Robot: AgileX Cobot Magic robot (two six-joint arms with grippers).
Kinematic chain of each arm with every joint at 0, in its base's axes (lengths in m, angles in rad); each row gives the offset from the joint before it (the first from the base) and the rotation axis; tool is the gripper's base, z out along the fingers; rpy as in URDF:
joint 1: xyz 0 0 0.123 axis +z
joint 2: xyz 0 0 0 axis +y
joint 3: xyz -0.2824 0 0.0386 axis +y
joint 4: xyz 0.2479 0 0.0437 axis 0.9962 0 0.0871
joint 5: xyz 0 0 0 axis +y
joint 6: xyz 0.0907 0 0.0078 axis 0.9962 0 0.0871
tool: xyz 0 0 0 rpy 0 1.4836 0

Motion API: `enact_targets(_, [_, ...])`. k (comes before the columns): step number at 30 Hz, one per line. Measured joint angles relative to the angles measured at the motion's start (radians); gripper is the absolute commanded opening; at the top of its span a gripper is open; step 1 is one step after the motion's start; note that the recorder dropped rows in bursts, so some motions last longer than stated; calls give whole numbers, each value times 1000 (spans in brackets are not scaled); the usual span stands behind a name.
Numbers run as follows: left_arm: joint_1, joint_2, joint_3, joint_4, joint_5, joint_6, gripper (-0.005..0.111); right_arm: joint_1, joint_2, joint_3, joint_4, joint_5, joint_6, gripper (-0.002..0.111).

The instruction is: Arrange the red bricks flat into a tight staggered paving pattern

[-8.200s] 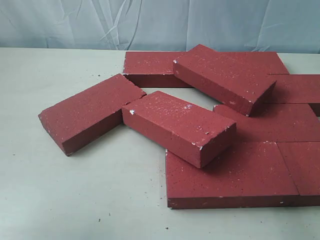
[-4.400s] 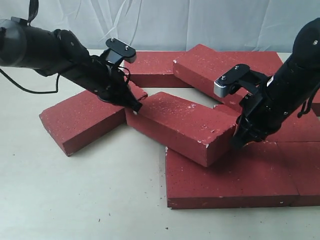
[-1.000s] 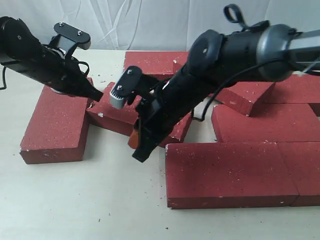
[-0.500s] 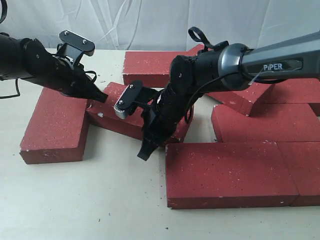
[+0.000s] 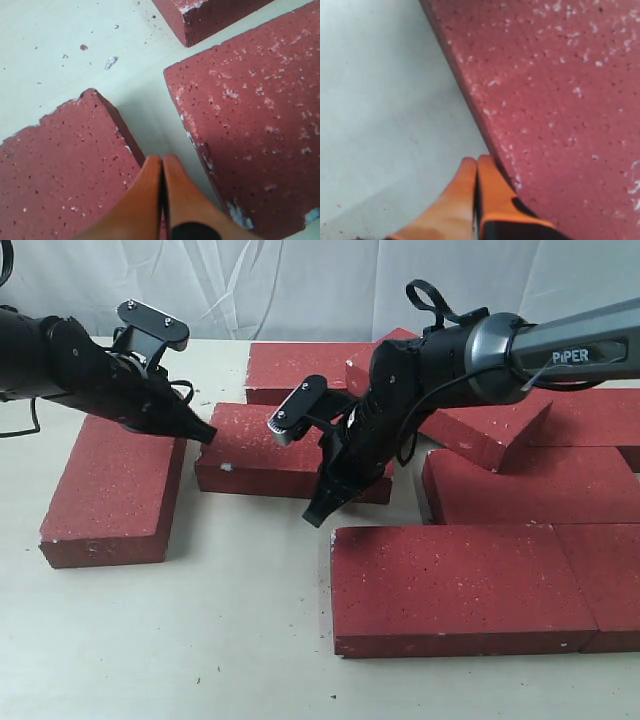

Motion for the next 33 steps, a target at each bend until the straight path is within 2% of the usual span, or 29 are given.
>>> enact_targets(10, [0, 87, -78, -11, 59, 0, 0, -2, 0, 0, 2, -44, 1, -1])
enact_targets(21, [0, 152, -122, -11, 63, 0, 0, -19, 0, 0, 2, -88, 3, -1])
enact_targets(28, [-15, 158, -124, -15, 8, 0, 0, -19, 0, 0, 0, -163, 3, -1])
enact_targets(33, [-15, 192, -124, -15, -30, 0, 0, -19, 0, 0, 0, -152, 3, -1])
